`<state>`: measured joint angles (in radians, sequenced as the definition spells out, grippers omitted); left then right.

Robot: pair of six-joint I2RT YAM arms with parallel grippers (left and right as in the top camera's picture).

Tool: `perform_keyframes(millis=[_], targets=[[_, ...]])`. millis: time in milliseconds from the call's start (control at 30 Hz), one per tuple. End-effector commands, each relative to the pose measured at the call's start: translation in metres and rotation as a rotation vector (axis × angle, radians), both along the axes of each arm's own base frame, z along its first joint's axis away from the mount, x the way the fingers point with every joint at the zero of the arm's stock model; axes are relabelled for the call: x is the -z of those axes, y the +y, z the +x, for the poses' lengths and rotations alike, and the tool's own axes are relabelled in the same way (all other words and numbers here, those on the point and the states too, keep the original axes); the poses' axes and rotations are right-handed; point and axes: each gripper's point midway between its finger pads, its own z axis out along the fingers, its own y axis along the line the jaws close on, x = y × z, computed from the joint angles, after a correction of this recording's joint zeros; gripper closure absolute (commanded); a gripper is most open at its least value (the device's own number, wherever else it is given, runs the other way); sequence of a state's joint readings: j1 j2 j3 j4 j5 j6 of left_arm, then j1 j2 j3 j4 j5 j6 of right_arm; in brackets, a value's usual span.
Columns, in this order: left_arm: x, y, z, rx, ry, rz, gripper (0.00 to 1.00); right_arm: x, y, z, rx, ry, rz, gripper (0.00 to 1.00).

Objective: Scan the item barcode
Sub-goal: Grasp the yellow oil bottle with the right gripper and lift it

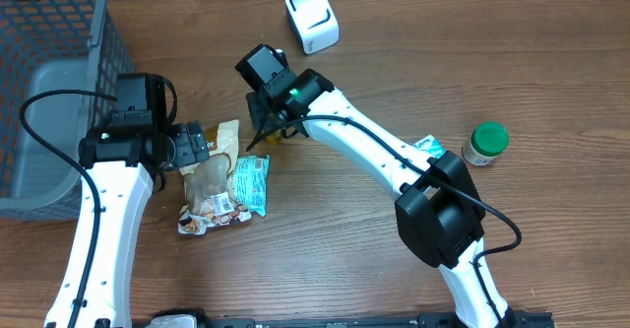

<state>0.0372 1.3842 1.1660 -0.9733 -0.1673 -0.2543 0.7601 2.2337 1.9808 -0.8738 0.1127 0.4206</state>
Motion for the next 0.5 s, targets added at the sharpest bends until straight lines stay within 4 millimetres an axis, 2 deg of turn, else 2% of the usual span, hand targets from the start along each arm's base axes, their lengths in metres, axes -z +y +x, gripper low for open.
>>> perform_keyframes(millis=[0,67,300,467], targets=[[-0.006,-0.002,0.004,0.020,-0.015,0.003,0.00,-0.015,0.004,0.004,0.003,-0.032,0.024,0.52],[-0.006,-0.002,0.004,0.020,-0.015,0.003,0.01,-0.017,0.004,0.004,0.003,-0.035,0.027,0.53],[-0.006,-0.002,0.004,0.020,-0.015,0.003,0.00,-0.036,-0.008,0.005,0.020,-0.059,0.018,0.71],[-0.006,-0.002,0.004,0.020,-0.015,0.003,0.00,-0.061,-0.027,0.006,0.049,-0.070,0.029,0.73]])
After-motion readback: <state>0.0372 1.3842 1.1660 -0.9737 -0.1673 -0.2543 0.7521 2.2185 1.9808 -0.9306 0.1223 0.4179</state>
